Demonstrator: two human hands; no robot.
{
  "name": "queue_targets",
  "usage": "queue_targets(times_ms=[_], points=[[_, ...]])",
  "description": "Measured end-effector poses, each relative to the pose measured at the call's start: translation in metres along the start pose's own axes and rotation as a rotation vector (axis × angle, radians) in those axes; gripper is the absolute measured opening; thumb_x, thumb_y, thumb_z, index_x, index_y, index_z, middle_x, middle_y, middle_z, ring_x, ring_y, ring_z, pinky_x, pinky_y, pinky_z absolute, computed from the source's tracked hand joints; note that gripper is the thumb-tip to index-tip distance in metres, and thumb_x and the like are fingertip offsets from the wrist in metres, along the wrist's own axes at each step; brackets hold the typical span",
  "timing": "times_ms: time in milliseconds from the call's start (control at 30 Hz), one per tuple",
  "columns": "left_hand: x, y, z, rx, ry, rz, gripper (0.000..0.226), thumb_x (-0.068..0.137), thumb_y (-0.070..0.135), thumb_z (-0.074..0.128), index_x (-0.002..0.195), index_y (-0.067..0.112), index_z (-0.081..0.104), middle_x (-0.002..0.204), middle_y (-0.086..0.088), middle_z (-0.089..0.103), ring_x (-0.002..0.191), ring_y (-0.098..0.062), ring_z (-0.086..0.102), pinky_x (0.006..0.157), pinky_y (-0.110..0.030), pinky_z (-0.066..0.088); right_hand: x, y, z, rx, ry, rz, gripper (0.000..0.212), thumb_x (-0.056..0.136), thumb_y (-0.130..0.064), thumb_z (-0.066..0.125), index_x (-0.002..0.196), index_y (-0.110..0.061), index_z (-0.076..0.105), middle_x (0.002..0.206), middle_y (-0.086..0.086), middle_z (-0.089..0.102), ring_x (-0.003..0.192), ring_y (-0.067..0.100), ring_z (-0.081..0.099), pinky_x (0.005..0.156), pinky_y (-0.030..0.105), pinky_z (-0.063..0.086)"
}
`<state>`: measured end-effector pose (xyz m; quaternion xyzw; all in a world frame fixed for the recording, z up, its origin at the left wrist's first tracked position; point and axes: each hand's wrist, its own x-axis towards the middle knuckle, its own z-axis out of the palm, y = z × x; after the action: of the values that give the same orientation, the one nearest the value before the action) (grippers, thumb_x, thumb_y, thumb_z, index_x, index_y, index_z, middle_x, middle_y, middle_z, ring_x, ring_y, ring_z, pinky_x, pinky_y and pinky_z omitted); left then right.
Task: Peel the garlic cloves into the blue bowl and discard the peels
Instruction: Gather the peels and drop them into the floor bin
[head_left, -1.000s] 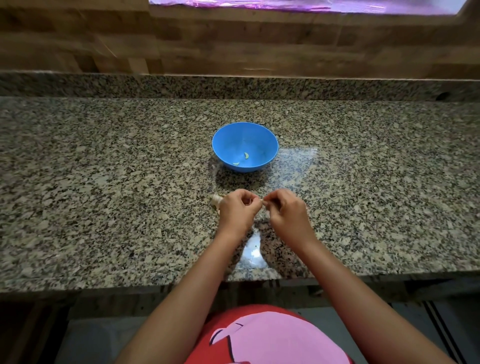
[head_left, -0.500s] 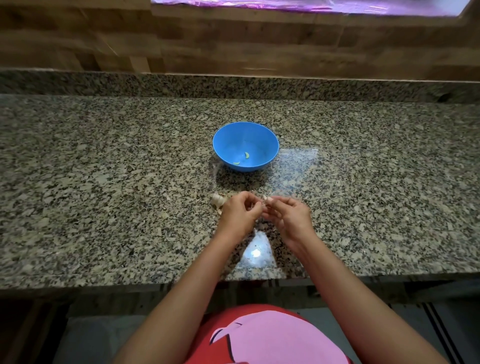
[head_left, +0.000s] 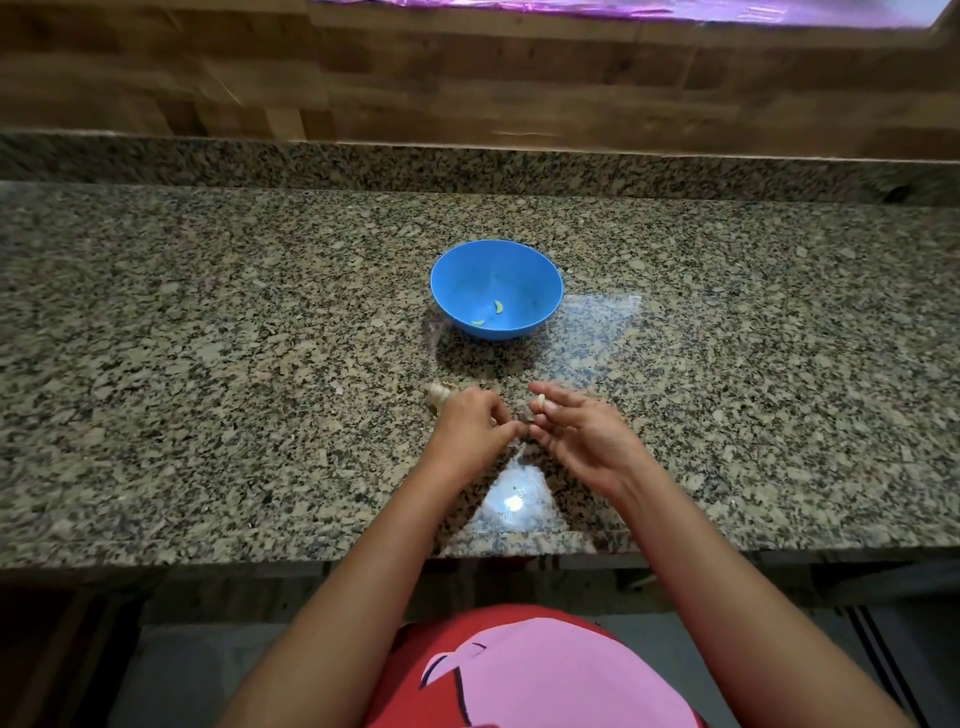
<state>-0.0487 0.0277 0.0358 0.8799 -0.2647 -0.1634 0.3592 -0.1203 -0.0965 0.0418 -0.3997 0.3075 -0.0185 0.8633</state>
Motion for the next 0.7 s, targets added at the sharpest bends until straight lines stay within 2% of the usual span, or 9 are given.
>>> queue_targets(times_ms=[133, 200, 267, 333, 433, 600, 700], points=[[0.0023, -0.0002, 0.0009, -0.026, 0.034, 0.015, 0.021, 0.083, 0.019, 0.069, 0.074, 0.018, 0.051, 0.08, 0.006, 0.054, 0.078, -0.011, 0.053, 0.069, -0.018, 0.043, 0.0021, -0.0001, -0.0017, 0.01, -0.02, -0.013, 0.028, 0.087, 0.01, 0.05, 0.111, 0.001, 0.06, 0.092, 0.015, 0.062, 0.079, 0.019, 0.06, 0.077, 0.031, 0.057], [0.0036, -0.0027, 0.0014, -0.165, 0.035, 0.0, 0.014, 0.083, 0.013, 0.068, 0.081, 0.017, 0.055, 0.081, 0.005, 0.059, 0.08, -0.012, 0.057, 0.075, -0.021, 0.048, 0.0023, 0.001, -0.0028, -0.005, -0.011, -0.043, 0.024, 0.084, 0.01, 0.054, 0.106, 0.003, 0.061, 0.09, 0.014, 0.064, 0.077, 0.02, 0.064, 0.08, 0.034, 0.056], [0.003, -0.0048, 0.0012, -0.33, 0.042, -0.023, 0.01, 0.085, 0.011, 0.064, 0.094, 0.015, 0.062, 0.089, 0.004, 0.063, 0.085, -0.009, 0.061, 0.08, -0.022, 0.051, 0.002, 0.0022, -0.0034, -0.062, 0.006, -0.09, 0.021, 0.081, 0.01, 0.059, 0.101, 0.003, 0.062, 0.087, 0.013, 0.066, 0.076, 0.019, 0.066, 0.077, 0.032, 0.057], [0.0016, -0.0044, 0.0014, -0.458, 0.038, -0.031, 0.014, 0.087, 0.014, 0.064, 0.101, 0.014, 0.066, 0.091, 0.005, 0.067, 0.085, -0.005, 0.062, 0.078, -0.018, 0.052, 0.0017, 0.0034, -0.0031, -0.112, 0.032, -0.133, 0.022, 0.079, 0.01, 0.062, 0.099, 0.002, 0.062, 0.086, 0.011, 0.067, 0.077, 0.02, 0.066, 0.074, 0.029, 0.057], [0.0021, -0.0043, 0.0026, -0.572, 0.04, -0.043, 0.009, 0.085, 0.014, 0.067, 0.093, 0.018, 0.069, 0.087, 0.005, 0.069, 0.082, -0.004, 0.064, 0.077, -0.021, 0.053, 0.0016, 0.0047, -0.0016, -0.132, 0.049, -0.161, 0.027, 0.077, 0.011, 0.064, 0.104, 0.006, 0.06, 0.088, 0.011, 0.068, 0.079, 0.02, 0.067, 0.074, 0.028, 0.058], [0.003, -0.0058, 0.0041, -0.622, 0.061, -0.049, 0.01, 0.084, 0.015, 0.069, 0.094, 0.011, 0.068, 0.082, 0.001, 0.069, 0.073, -0.004, 0.063, 0.068, -0.019, 0.052, 0.0002, 0.0024, 0.0028, -0.133, -0.004, -0.155, 0.013, 0.082, 0.012, 0.058, 0.09, 0.004, 0.064, 0.083, 0.013, 0.068, 0.073, 0.019, 0.068, 0.071, 0.025, 0.058], [0.0029, -0.006, 0.0048, -0.661, 0.055, -0.055, 0.008, 0.085, 0.013, 0.068, 0.093, 0.01, 0.067, 0.082, -0.001, 0.069, 0.072, -0.005, 0.064, 0.067, -0.018, 0.052, -0.0002, 0.0006, 0.0039, -0.078, -0.027, -0.121, 0.01, 0.084, 0.012, 0.056, 0.092, 0.009, 0.062, 0.084, 0.017, 0.067, 0.07, 0.02, 0.068, 0.069, 0.025, 0.059]])
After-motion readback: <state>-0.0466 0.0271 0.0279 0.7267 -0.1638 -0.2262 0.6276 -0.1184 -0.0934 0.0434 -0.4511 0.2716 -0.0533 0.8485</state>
